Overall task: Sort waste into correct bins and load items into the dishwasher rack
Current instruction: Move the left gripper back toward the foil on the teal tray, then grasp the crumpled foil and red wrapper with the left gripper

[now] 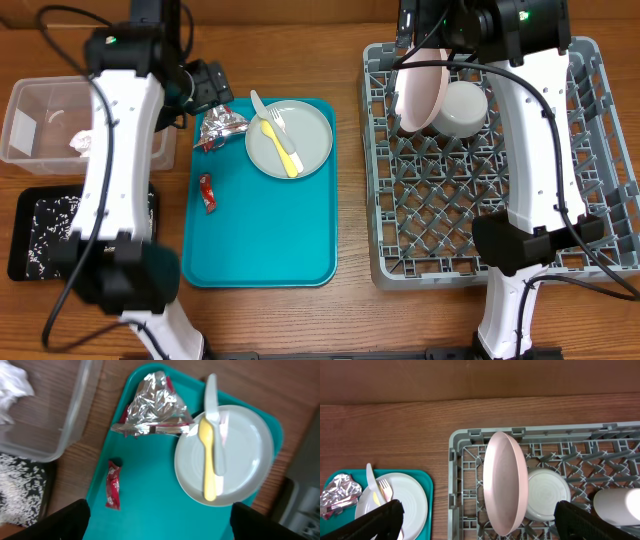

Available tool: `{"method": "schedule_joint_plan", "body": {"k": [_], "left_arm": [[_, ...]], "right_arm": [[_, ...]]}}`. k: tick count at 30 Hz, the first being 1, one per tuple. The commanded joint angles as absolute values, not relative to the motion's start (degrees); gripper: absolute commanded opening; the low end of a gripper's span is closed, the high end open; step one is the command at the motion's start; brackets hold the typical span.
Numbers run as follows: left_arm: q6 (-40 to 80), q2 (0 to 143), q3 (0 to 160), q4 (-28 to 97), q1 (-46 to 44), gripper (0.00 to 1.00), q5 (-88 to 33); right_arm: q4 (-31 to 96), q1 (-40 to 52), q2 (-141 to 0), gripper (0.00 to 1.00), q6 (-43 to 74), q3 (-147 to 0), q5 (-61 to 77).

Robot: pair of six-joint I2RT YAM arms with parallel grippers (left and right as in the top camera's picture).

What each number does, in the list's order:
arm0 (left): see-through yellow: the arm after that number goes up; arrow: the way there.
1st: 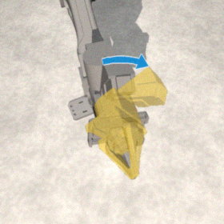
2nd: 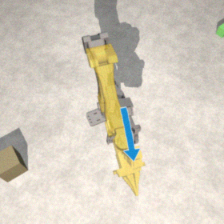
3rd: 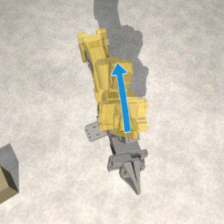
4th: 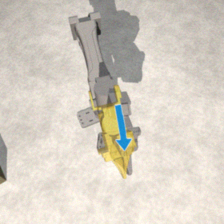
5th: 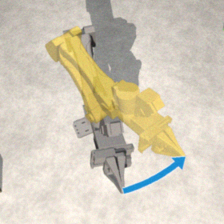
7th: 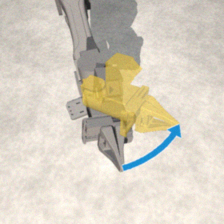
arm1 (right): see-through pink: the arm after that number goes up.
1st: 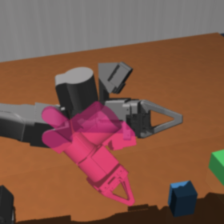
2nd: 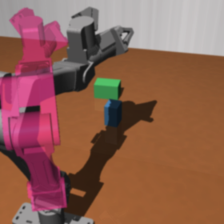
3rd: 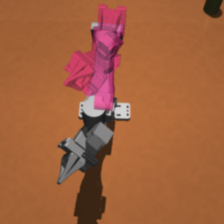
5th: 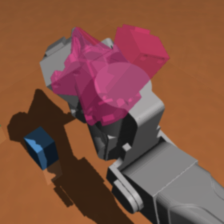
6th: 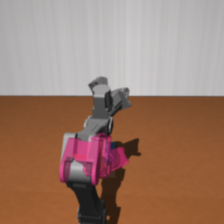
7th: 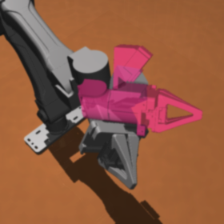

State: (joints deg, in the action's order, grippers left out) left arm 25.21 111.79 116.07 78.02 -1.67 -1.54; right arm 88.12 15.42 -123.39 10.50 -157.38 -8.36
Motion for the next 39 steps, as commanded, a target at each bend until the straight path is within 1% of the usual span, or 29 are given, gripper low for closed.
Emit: {"method": "schedule_joint_plan", "body": {"k": [1,4,8,11,16,20,25,28,30,32,33,34,39], "left_arm": [[26.79,117.34,116.36,77.1,-1.58,0.91,-3.4],[29.82,121.14,116.36,76.03,-1.58,0.9,-4.58],[31.55,125.21,116.36,74.08,-1.63,0.85,-4.73],[33.1,127.52,116.36,72.77,-1.63,0.85,-4.71],[38.92,131.74,116.36,70.46,-1.52,0.84,-4.67],[41.5,134.32,116.36,68.55,-1.54,0.79,-6.28],[42.7,134.74,116.36,67.24,-1.54,0.77,-6.22],[42.65,134.74,116.36,67.31,-1.45,0.66,-6.09],[42.39,134.74,116.36,67.53,-1.43,0.61,-5.54],[42.22,134.74,116.36,67.83,-1.41,0.52,-5.56],[42.22,134.74,116.36,68.31,-1.41,0.45,-5.39],[42.22,134.74,116.36,68.58,-1.41,0.4,-5.23],[42.22,134.72,116.38,69.84,-1.41,0.25,-4.03]], "right_arm": [[87.9,15.51,-123.68,1.0,10.41,-157.45,-8.97],[87.9,15.51,-123.68,1.0,10.41,-157.45,-8.97],[87.9,15.51,-123.68,1.0,10.41,-157.45,-8.97],[87.9,15.51,-123.68,1.0,10.41,-157.45,-8.97],[87.9,15.51,-123.68,1.0,10.41,-157.45,-8.97],[87.9,15.51,-123.68,1.0,10.41,-157.45,-8.97],[87.9,15.51,-123.68,1.0,10.41,-157.45,-8.97],[87.9,15.51,-123.68,1.0,10.41,-157.45,-8.97],[87.9,15.51,-123.68,1.0,10.41,-157.45,-8.97],[87.9,15.51,-123.68,1.0,10.41,-157.45,-8.97],[87.9,15.51,-123.68,1.0,10.41,-157.45,-8.97],[87.9,15.51,-123.68,1.0,10.41,-157.45,-8.97],[87.9,15.51,-123.68,1.0,10.41,-157.45,-8.97]]}}
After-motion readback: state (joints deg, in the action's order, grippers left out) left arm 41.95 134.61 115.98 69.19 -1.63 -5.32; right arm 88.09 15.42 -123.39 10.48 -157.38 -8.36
